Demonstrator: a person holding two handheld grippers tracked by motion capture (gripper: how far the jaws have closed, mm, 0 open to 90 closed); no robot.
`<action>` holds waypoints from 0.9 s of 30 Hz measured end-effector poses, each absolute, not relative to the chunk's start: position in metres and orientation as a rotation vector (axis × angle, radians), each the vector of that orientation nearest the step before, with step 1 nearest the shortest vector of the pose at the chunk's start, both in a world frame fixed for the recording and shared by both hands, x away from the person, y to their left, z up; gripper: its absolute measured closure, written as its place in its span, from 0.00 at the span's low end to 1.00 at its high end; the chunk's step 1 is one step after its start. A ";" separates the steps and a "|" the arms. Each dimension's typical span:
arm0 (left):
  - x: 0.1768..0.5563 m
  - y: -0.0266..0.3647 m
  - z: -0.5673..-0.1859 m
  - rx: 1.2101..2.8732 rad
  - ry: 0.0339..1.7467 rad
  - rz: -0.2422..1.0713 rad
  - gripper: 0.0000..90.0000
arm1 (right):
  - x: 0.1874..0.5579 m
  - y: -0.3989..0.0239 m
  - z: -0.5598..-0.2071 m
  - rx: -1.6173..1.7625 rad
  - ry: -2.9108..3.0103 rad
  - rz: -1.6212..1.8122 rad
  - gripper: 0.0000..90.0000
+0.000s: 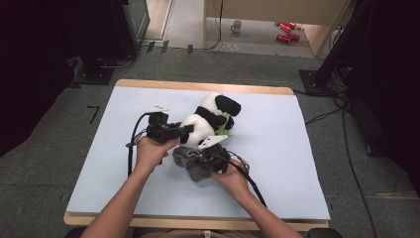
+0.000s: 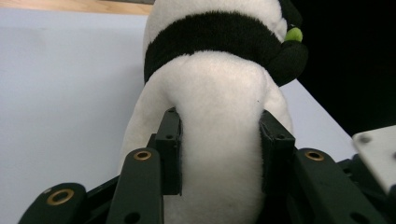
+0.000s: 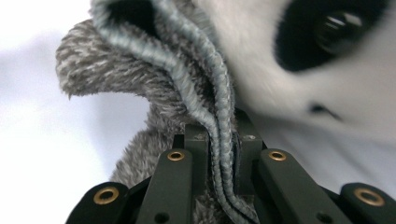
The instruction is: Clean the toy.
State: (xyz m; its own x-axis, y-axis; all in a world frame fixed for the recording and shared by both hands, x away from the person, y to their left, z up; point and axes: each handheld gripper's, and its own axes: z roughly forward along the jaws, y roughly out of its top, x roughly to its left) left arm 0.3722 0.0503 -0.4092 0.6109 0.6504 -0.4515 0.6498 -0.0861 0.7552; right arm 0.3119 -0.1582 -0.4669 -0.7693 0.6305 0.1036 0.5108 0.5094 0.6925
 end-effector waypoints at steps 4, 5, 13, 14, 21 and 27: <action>0.377 0.068 -0.406 1.723 1.095 0.003 0.68 | 0.313 -0.164 -0.453 0.988 2.570 1.144 0.90; 0.378 0.072 -0.406 1.713 1.102 0.000 0.68 | 0.313 -0.166 -0.451 0.987 2.564 1.145 0.90; 0.390 0.118 -0.408 1.638 1.212 0.029 0.68 | 0.327 -0.199 -0.437 1.076 2.481 1.168 0.90; 0.392 0.124 -0.410 1.634 1.219 0.023 0.68 | 0.330 -0.204 -0.436 1.088 2.470 1.173 0.90; 0.399 0.140 -0.428 1.580 1.260 -0.060 0.67 | 0.346 -0.233 -0.435 1.209 2.412 1.153 0.89; 0.402 0.145 -0.429 1.656 1.203 -0.026 0.57 | 0.354 -0.247 -0.444 1.297 2.434 1.092 0.87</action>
